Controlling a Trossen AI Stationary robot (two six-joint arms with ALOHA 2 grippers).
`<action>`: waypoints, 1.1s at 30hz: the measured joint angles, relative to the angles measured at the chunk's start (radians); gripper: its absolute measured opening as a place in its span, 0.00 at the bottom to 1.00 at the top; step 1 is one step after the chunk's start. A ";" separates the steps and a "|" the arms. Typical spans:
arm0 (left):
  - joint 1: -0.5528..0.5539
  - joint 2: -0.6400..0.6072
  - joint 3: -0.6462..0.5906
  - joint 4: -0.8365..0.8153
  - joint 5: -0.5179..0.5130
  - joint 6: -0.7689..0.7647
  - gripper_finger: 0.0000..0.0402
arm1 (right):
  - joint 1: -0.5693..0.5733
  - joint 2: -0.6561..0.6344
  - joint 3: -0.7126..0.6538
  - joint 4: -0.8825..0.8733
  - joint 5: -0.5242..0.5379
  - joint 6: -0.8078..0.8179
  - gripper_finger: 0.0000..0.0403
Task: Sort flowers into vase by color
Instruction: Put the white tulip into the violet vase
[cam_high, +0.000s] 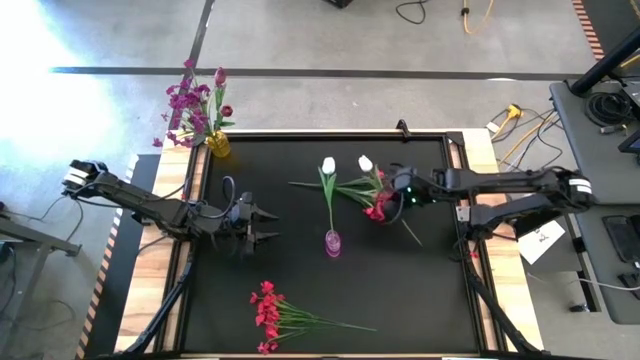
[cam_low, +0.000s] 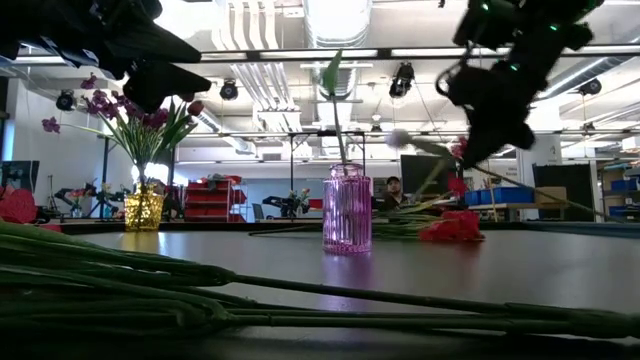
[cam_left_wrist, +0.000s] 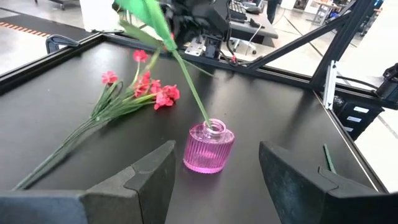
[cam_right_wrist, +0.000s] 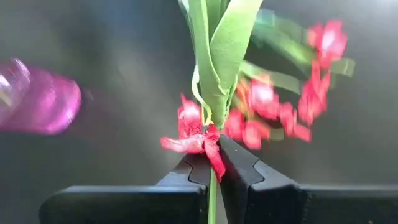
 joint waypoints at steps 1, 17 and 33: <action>0.000 0.000 0.000 0.000 0.000 0.003 0.53 | 0.012 -0.005 -0.022 -0.007 -0.004 0.029 0.04; 0.000 -0.003 0.000 0.012 -0.005 0.034 0.53 | 0.116 0.180 -0.068 -0.053 -0.066 0.177 0.31; -0.004 -0.093 0.000 0.000 -0.004 0.051 0.53 | 0.122 0.271 -0.058 -0.076 0.033 0.165 0.04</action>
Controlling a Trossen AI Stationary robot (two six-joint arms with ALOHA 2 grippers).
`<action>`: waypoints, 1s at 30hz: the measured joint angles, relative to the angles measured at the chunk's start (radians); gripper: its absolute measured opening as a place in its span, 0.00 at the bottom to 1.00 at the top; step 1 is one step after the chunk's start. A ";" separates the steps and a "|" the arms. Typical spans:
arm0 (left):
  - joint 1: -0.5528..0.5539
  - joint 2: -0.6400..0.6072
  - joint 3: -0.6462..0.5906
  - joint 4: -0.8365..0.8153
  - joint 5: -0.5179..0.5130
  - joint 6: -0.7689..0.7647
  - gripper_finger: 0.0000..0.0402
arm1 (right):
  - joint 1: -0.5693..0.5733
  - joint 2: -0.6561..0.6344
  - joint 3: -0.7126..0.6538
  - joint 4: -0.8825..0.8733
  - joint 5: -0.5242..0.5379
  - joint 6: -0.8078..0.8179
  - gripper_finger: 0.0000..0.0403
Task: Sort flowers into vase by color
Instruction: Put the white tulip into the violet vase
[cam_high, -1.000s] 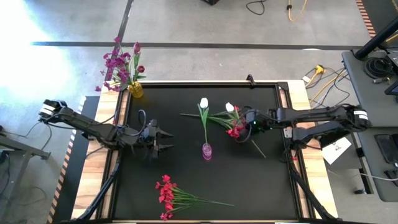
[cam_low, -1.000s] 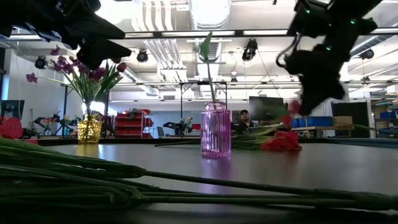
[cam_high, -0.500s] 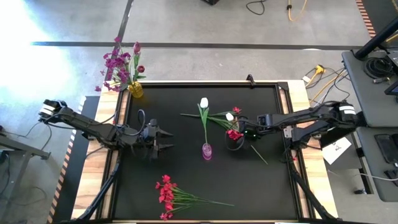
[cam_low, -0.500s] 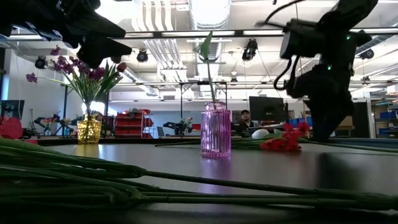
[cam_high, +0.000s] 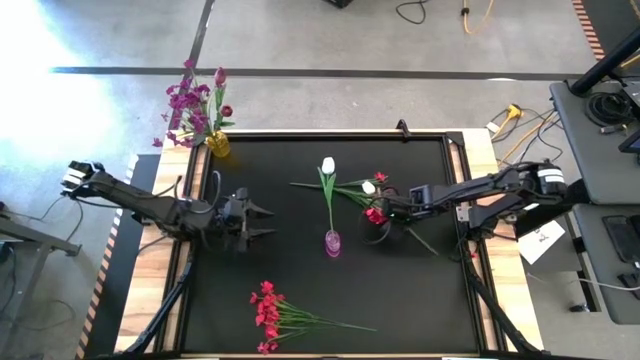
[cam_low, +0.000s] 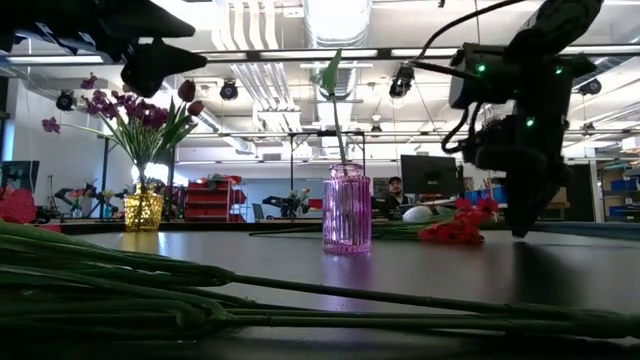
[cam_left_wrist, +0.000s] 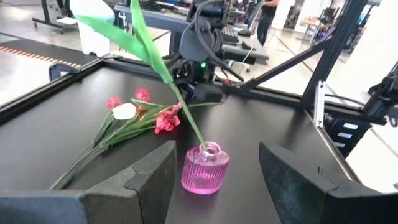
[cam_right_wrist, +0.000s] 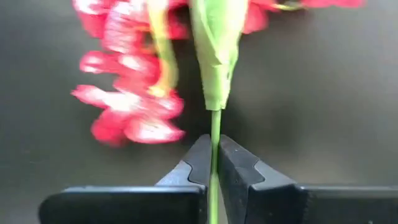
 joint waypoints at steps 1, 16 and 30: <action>-0.002 -0.006 0.000 0.000 0.000 0.000 0.53 | 0.000 -0.023 0.000 -0.034 0.017 0.009 0.04; -0.009 0.060 0.000 0.084 -0.023 -0.037 0.53 | 0.018 -0.403 0.001 0.076 0.348 -0.004 0.03; -0.009 0.161 0.000 0.256 -0.024 -0.045 0.53 | 0.224 -0.346 -0.110 1.012 0.277 -0.459 0.03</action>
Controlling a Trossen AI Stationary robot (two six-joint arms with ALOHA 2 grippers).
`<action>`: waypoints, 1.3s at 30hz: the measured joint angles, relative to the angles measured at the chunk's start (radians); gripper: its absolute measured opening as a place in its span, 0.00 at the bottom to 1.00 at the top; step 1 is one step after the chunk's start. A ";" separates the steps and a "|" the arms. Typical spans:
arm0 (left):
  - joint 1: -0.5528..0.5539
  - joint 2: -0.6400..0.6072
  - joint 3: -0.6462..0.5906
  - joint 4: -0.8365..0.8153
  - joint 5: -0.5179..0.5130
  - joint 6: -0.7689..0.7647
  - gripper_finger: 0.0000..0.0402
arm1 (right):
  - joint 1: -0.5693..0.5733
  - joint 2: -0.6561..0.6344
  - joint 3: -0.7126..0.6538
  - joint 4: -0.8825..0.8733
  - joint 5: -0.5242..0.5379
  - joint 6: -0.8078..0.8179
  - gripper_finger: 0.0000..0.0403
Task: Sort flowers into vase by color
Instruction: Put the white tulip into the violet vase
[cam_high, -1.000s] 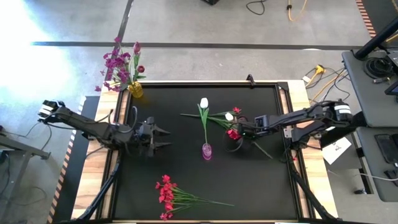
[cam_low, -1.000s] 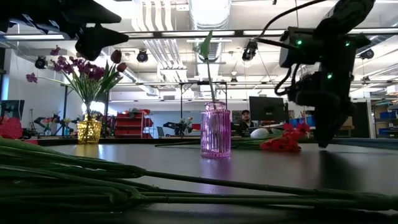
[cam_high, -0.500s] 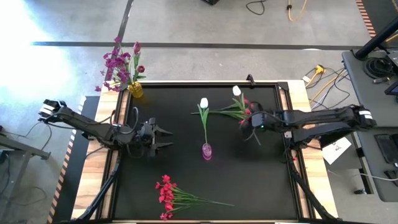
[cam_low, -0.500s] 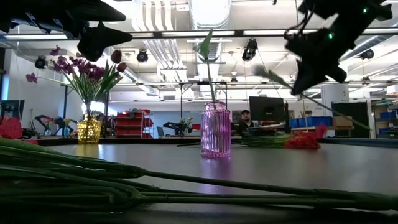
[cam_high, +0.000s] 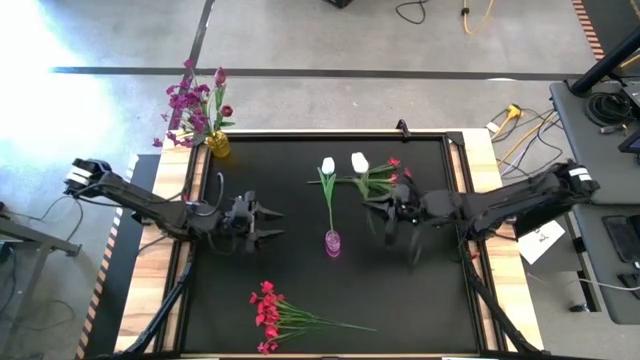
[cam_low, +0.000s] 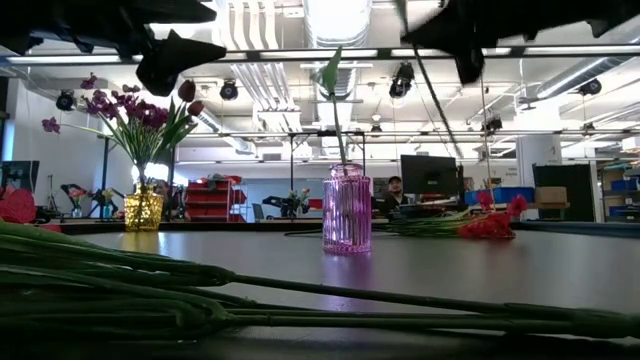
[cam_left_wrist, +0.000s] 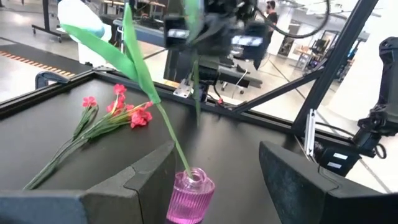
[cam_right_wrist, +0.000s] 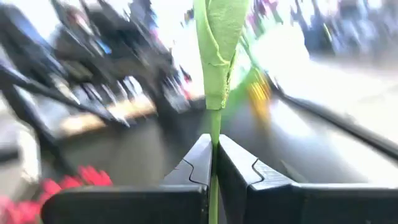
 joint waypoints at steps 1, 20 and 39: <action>0.000 0.007 0.000 0.008 0.000 0.008 0.53 | 0.017 0.014 -0.015 0.107 0.000 -0.040 0.03; 0.001 0.281 0.000 0.263 -0.026 0.041 0.53 | 0.090 0.673 0.003 1.153 0.010 -0.238 0.03; 0.093 0.497 0.000 0.347 -0.013 0.046 0.48 | 0.094 0.660 0.011 0.994 0.038 -0.286 0.03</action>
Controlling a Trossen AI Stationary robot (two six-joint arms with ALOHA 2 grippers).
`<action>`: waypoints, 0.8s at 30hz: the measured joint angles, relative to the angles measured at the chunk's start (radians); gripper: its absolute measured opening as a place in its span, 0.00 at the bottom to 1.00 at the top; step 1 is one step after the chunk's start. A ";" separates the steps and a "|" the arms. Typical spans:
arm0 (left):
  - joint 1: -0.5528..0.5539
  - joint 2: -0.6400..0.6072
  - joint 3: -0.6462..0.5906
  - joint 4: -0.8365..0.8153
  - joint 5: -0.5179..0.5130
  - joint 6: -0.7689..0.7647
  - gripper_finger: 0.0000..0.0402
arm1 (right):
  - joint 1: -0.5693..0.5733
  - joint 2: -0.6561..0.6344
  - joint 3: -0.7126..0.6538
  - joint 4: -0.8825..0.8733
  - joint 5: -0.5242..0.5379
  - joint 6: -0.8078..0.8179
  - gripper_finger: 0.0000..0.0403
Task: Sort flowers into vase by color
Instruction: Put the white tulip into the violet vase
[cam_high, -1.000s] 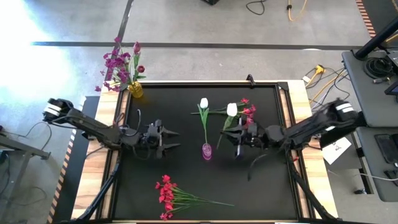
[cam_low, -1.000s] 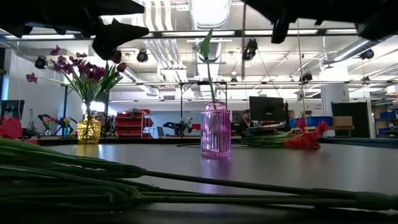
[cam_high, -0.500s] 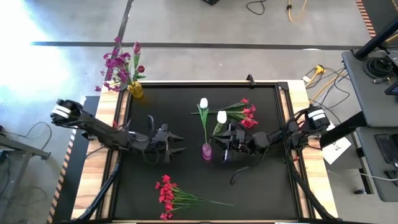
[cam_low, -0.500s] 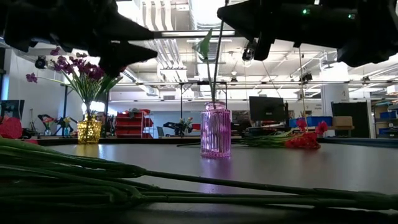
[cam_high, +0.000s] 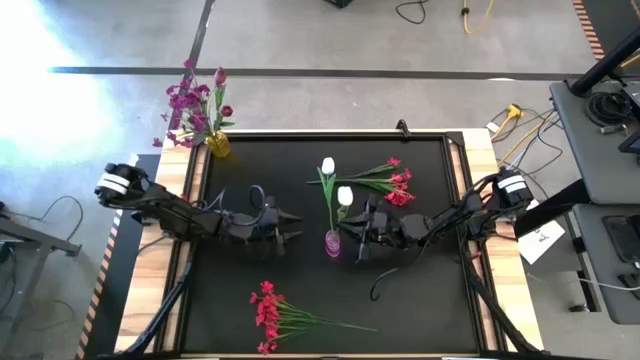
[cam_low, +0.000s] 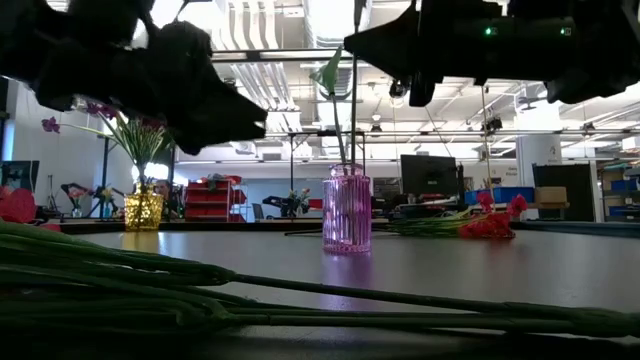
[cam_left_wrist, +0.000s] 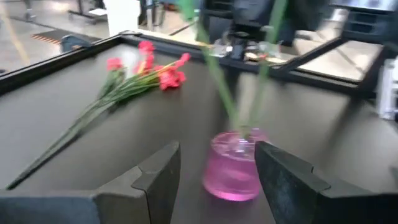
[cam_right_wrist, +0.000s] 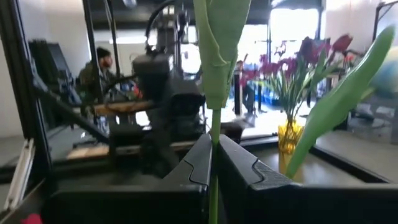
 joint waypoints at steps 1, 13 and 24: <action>0.018 0.008 0.002 -0.003 0.000 -0.001 0.47 | 0.000 -0.005 0.001 -0.024 -0.001 0.010 0.03; 0.305 0.155 0.132 -0.148 0.239 0.192 0.56 | 0.003 -0.207 0.006 -0.549 -0.002 0.136 0.39; 0.553 0.359 0.301 -0.209 0.456 0.357 0.57 | 0.060 -0.464 0.006 -0.846 -0.003 0.132 0.62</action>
